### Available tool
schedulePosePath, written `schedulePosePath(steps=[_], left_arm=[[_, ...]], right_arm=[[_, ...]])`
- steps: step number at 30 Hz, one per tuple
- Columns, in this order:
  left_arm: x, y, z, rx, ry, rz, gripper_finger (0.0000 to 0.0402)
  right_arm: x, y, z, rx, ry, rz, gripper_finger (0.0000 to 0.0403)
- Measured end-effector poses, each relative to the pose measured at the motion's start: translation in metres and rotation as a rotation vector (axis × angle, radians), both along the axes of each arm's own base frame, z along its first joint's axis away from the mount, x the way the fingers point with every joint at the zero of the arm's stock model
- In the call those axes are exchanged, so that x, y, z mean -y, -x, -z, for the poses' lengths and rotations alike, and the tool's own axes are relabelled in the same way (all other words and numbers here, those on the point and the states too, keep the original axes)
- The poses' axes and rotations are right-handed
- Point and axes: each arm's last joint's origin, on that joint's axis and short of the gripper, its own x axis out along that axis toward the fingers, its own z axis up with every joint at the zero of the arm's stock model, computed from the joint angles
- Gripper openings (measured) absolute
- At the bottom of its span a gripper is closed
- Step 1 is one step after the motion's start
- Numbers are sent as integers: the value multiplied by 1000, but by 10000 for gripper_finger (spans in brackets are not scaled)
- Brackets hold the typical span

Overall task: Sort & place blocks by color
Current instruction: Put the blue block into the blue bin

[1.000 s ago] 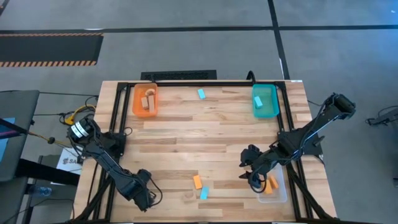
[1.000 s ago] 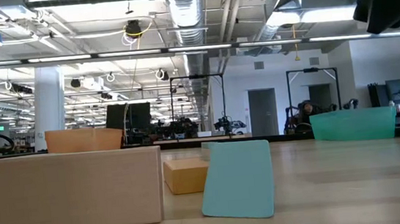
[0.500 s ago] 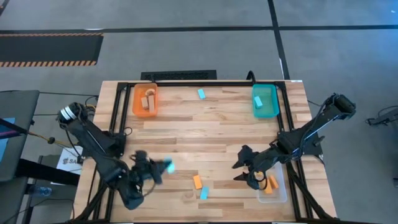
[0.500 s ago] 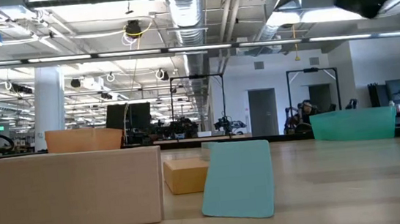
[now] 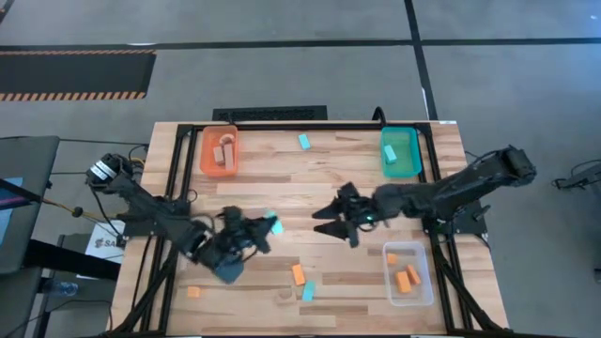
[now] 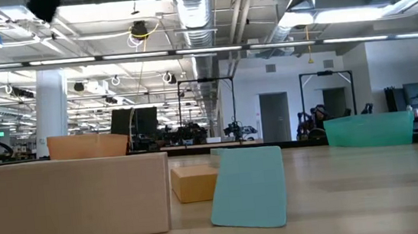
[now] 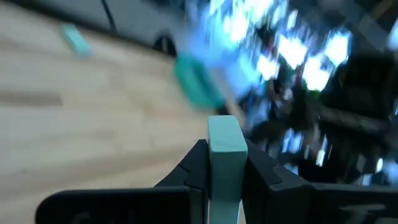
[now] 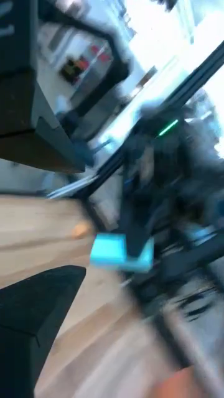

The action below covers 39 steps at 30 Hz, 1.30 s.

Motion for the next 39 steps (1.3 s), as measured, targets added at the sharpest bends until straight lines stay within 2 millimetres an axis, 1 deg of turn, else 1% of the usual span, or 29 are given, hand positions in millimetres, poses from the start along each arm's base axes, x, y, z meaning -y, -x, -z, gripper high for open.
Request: schedulePosePath(steps=[2, 4, 6, 7, 10, 12, 15, 19, 21, 25, 30, 32, 34, 37, 39], left_arm=[[-7, -13, -4, -54, 19, 112, 28], [-16, -28, -11, -60, 4, 234, 28], [-24, -40, -24, -6, -47, 338, 28], [-30, -43, -32, 32, -78, 369, 28], [-49, -42, -51, 89, -146, 349, 28], [-61, -38, -59, 102, -166, 312, 28], [-72, -37, -63, 124, -174, 317, 28], [-77, -43, -67, 173, -193, 381, 28], [-81, -47, -66, 181, -195, 408, 28], [-89, -50, -64, 176, -193, 423, 28], [-94, -51, -64, 172, -199, 414, 28], [-97, -52, -64, 175, -194, 433, 28], [-97, -53, -64, 179, -188, 445, 28], [-99, -53, -64, 177, -189, 437, 28], [-100, -53, -64, 178, -189, 440, 28]], right_arm=[[9, -4, 8, -42, -17, -34, 281], [16, -12, 8, -22, -42, -53, 281], [20, -13, 14, -61, -43, -94, 281], [20, -14, 15, -53, -46, -108, 281], [19, -17, 11, -1, -48, -118, 281], [18, -16, 8, 35, -46, -115, 281], [21, -17, 2, 102, -37, -63, 281], [30, -21, 0, 153, -13, -14, 281], [34, -22, 3, 139, 1, 4, 281], [41, -22, -1, 177, 8, 28, 281], [43, -22, -3, 198, 21, 34, 276], [43, -22, -2, 193, 24, 34, 265], [43, -22, -3, 196, 27, 34, 246], [44, -23, -2, 195, 33, 36, 202], [45, -23, -3, 196, 35, 40, 163]])
